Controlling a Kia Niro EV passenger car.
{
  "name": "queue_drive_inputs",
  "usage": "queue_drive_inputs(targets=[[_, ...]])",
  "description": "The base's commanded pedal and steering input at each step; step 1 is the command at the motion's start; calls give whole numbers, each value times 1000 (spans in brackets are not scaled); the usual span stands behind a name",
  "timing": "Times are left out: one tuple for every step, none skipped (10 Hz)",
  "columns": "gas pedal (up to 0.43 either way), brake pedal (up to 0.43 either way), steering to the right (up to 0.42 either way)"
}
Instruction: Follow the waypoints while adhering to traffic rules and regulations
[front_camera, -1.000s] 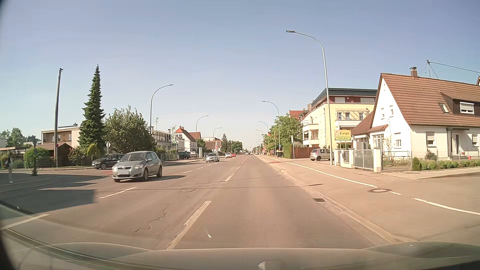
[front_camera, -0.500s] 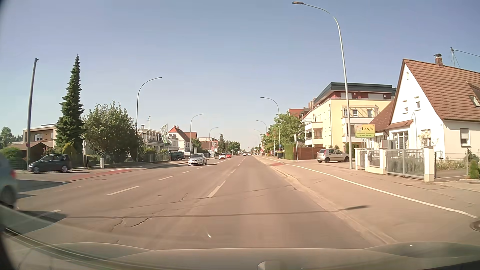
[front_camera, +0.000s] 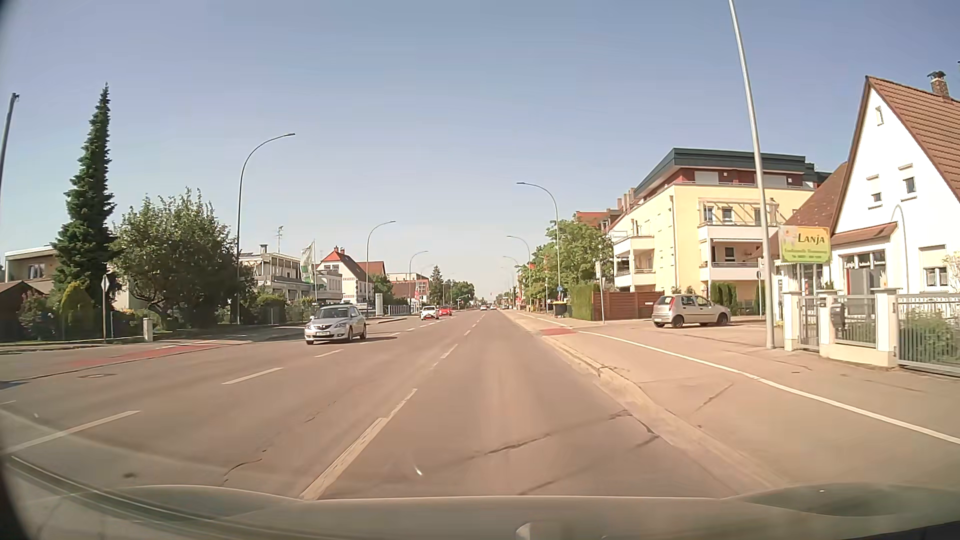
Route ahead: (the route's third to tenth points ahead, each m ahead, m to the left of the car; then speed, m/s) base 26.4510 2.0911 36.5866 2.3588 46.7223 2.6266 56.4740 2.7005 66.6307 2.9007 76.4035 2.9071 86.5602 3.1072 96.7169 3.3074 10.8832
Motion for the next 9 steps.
queue_drive_inputs(targets=[[177, 0, 3], [177, 0, 1], [177, 0, -2], [177, 0, -8], [177, 0, -15], [177, 0, -15], [177, 0, -15], [177, 0, -14], [177, 0, -11]])
